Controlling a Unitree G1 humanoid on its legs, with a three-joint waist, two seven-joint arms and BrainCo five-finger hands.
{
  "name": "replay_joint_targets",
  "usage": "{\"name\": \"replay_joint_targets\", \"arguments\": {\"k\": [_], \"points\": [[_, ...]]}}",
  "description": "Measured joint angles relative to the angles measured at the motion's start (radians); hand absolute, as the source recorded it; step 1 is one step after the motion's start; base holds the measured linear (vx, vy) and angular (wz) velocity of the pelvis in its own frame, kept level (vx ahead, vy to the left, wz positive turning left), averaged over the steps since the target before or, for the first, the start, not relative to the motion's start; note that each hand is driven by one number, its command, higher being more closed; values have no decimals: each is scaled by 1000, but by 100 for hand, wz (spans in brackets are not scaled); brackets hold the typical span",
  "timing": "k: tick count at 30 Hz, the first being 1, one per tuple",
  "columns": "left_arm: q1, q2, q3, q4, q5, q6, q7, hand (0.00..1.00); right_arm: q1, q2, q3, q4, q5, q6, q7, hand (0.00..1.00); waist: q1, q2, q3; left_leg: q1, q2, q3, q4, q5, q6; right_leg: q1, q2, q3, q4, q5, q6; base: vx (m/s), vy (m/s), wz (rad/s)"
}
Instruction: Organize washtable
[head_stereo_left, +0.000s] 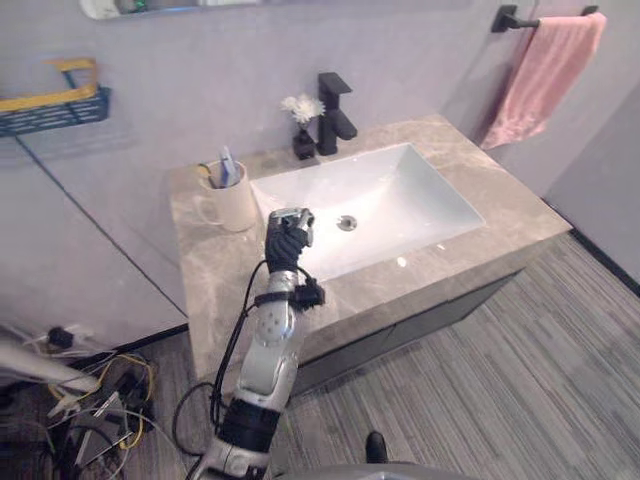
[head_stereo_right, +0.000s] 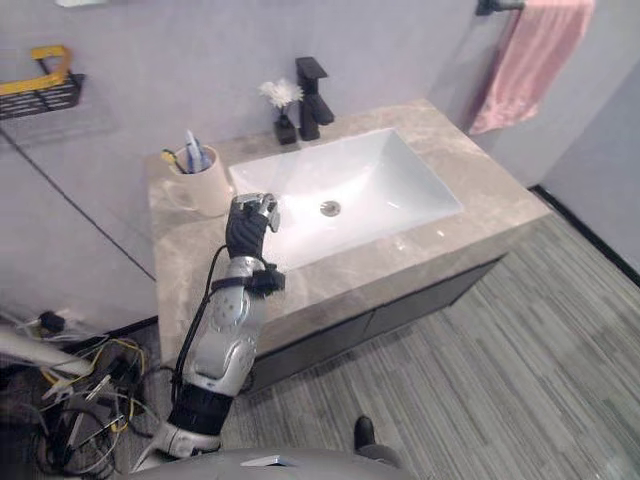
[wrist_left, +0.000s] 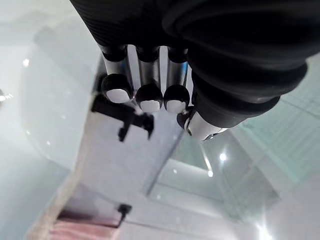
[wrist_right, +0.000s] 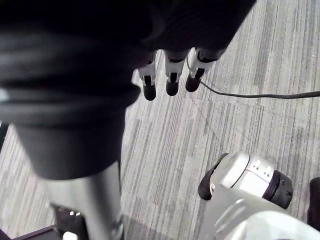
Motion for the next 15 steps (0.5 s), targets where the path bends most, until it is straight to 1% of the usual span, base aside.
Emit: {"name": "replay_joint_targets", "arguments": {"k": [2,3,4,6,7,9,11,14,15], "points": [[88,18,-5,-117,-20,-19,-68,100,1,0,-18,39,1,0,2,0,18,17,-19,-10,-1,-29,-5,-2,-3,10,-6,-23,3,-10,4,6,7,35],[105,26,-1,-141,-26,-26,-77,100,1,0,-24,41,1,0,2,0,19,19,-21,-9,-4,-39,-7,-2,-3,16,-10,-28,3,-16,6,8,-8,38],[137,48,10,-185,-30,-45,-92,100,1,-2,-26,47,2,-1,3,0,20,22,-23,-9,-7,-57,-9,-1,-1,27,-16,-48,4,-28,6,0,-19,46],[178,71,42,-241,-30,-57,-110,100,-7,-11,-26,72,3,-2,11,0,27,20,-26,-8,-6,-86,-9,7,-4,42,-18,-74,8,-40,6,-8,-35,47],[199,81,62,-260,-29,-69,-115,100,-7,-13,-26,84,4,-2,13,0,40,19,-30,-11,-5,-105,-8,13,-3,49,-19,-89,10,-49,5,-14,-43,51],[242,83,103,-278,-20,-82,-113,100,-15,-21,-27,111,9,-2,16,0,49,17,-31,-15,-5,-141,-6,25,3,65,-22,-124,10,-56,3,-13,-35,57],[318,74,189,-277,11,-85,-107,100,-21,-27,-25,127,9,-2,20,0,56,12,-33,-16,-6,-187,-4,33,3,88,-27,-170,10,-67,3,-21,-21,58],[382,54,295,-253,89,-83,-62,100,-36,-34,-22,162,9,-2,19,0,69,-2,-33,-17,-7,-231,-5,41,2,109,-29,-212,13,-79,2,-21,-30,48],[411,49,344,-209,123,-85,-38,100,-41,-35,-21,163,9,-2,19,0,76,-8,-34,-16,-7,-245,-6,46,5,117,-28,-231,17,-84,1,-30,-36,39]]}}
